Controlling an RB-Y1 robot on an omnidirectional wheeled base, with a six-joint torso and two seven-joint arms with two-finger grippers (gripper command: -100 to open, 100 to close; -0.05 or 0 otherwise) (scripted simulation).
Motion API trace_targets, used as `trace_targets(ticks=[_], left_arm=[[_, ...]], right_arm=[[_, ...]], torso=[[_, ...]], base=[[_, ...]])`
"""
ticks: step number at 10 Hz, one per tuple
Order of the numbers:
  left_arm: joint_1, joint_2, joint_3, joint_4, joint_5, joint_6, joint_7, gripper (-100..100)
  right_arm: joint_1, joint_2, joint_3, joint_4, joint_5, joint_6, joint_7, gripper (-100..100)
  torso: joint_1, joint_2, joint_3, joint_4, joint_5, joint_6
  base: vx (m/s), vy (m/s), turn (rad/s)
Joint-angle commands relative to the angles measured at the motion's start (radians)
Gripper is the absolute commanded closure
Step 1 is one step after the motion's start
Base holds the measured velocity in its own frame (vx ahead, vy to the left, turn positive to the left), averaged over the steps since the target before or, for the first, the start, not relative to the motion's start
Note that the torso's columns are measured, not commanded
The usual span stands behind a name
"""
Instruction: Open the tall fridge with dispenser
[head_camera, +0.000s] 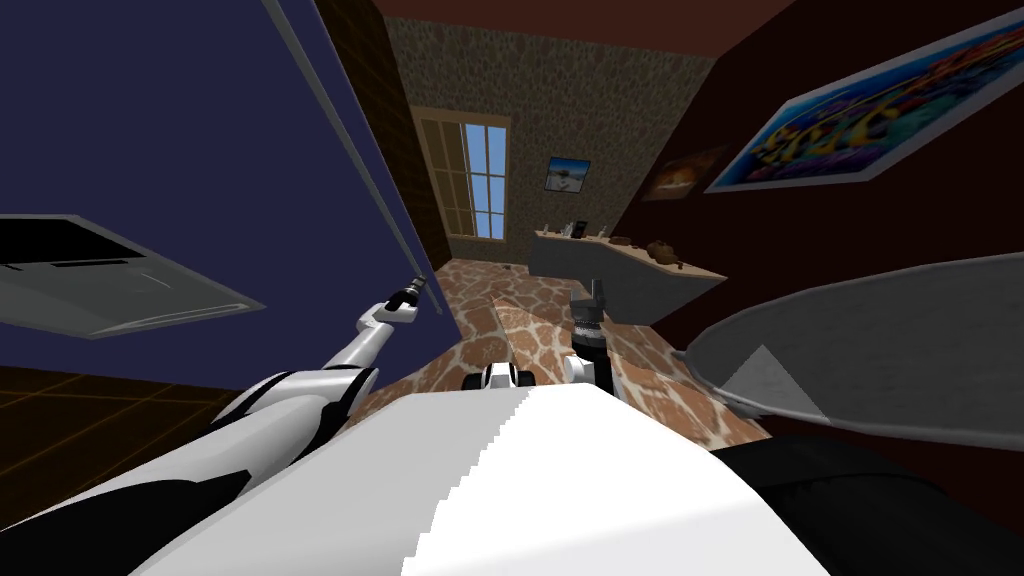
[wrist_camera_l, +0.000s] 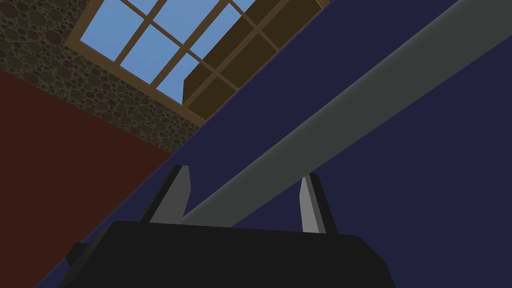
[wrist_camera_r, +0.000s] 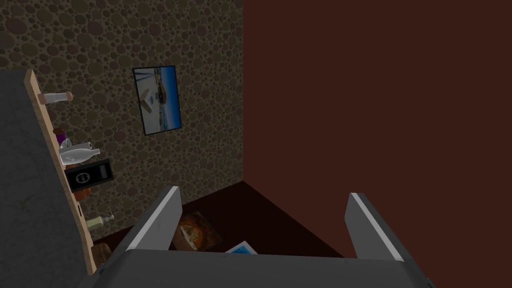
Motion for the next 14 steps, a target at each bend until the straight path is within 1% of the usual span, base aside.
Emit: trace_targets(ticks=[1, 2, 3, 4, 5, 6, 7, 8, 9, 10, 11, 12, 13, 14], left_arm=[[-0.050, -0.055, -0.011, 0.030, -0.072, -0.010, 0.063, 100], [-0.050, -0.055, -0.011, 0.030, -0.095, -0.010, 0.063, 100], [-0.093, -0.094, -0.021, 0.064, -0.132, -0.023, 0.100, 100], [-0.093, -0.094, -0.021, 0.064, -0.157, -0.023, 0.100, 100], [-0.134, -0.134, -0.031, 0.095, -0.193, -0.036, 0.137, 100], [-0.136, -0.134, -0.031, 0.099, -0.220, -0.036, 0.137, 100], [-0.172, -0.173, -0.041, 0.125, -0.256, -0.049, 0.174, 100], [-0.179, -0.173, -0.041, 0.134, -0.283, -0.049, 0.174, 100], [-0.212, -0.208, -0.051, 0.157, -0.317, -0.062, 0.212, 100], [-0.222, -0.213, -0.051, 0.159, -0.346, -0.062, 0.212, 100], [-0.222, -0.213, -0.051, 0.169, -0.346, -0.062, 0.212, 100], [-0.263, -0.253, -0.061, 0.204, -0.396, -0.075, 0.249, 100], [-0.265, -0.253, -0.061, 0.204, -0.408, -0.075, 0.249, 100], [-0.303, -0.292, -0.071, 0.239, -0.452, -0.088, 0.284, 100]], right_arm=[[0.000, 0.000, 0.000, 0.000, 0.000, 0.000, 0.000, 0], [0.000, 0.000, 0.000, 0.000, 0.000, 0.000, 0.000, 0], [0.000, 0.000, 0.000, 0.000, 0.000, 0.000, 0.000, 0], [0.000, 0.000, 0.000, 0.000, 0.000, 0.000, 0.000, 0], [0.000, 0.000, 0.000, 0.000, 0.000, 0.000, 0.000, 0], [0.000, 0.000, 0.000, 0.000, 0.000, 0.000, 0.000, 0], [0.000, 0.000, 0.000, 0.000, 0.000, 0.000, 0.000, 0], [0.000, 0.000, 0.000, 0.000, 0.000, 0.000, 0.000, 0], [0.000, 0.000, 0.000, 0.000, 0.000, 0.000, 0.000, 0], [0.000, 0.000, 0.000, 0.000, 0.000, 0.000, 0.000, 0], [0.000, 0.000, 0.000, 0.000, 0.000, 0.000, 0.000, 0], [0.000, 0.000, 0.000, 0.000, 0.000, 0.000, 0.000, 0], [0.000, 0.000, 0.000, 0.000, 0.000, 0.000, 0.000, 0], [0.000, 0.000, 0.000, 0.000, 0.000, 0.000, 0.000, 0]], torso=[[0.003, 0.001, 0.001, 0.000, 0.001, -0.001], [0.006, 0.001, 0.001, -0.002, 0.004, -0.004], [0.007, 0.001, 0.001, 0.000, 0.003, -0.003], [0.006, 0.002, 0.001, 0.001, 0.002, -0.004], [0.006, 0.003, 0.002, 0.001, 0.003, -0.005], [0.008, 0.004, 0.003, 0.001, 0.004, -0.006], [0.008, 0.003, 0.002, 0.001, 0.004, -0.005], [0.008, 0.003, 0.002, 0.001, 0.005, -0.005], [0.008, 0.003, 0.002, 0.002, 0.004, -0.005], [0.008, 0.003, 0.002, 0.002, 0.005, -0.003], [0.007, 0.003, 0.002, 0.002, 0.004, -0.004], [0.006, 0.001, 0.001, 0.001, 0.004, -0.003], [0.007, 0.002, 0.001, 0.001, 0.004, -0.003], [0.007, 0.003, 0.002, 0.001, 0.004, -0.003]], base=[[-0.069, 0.054, 0.205], [-0.062, 0.038, 0.087], [-0.061, 0.065, 0.168], [-0.054, 0.060, 0.086], [-0.071, 0.059, 0.205], [-0.063, 0.040, 0.102], [-0.078, 0.051, 0.156], [-0.066, 0.047, 0.108], [-0.057, 0.069, 0.168], [-0.055, 0.058, 0.095], [-0.025, 0.024, 0.015], [-0.037, 0.049, 0.195], [-0.044, 0.051, 0.113], [-0.067, 0.072, 0.206]])
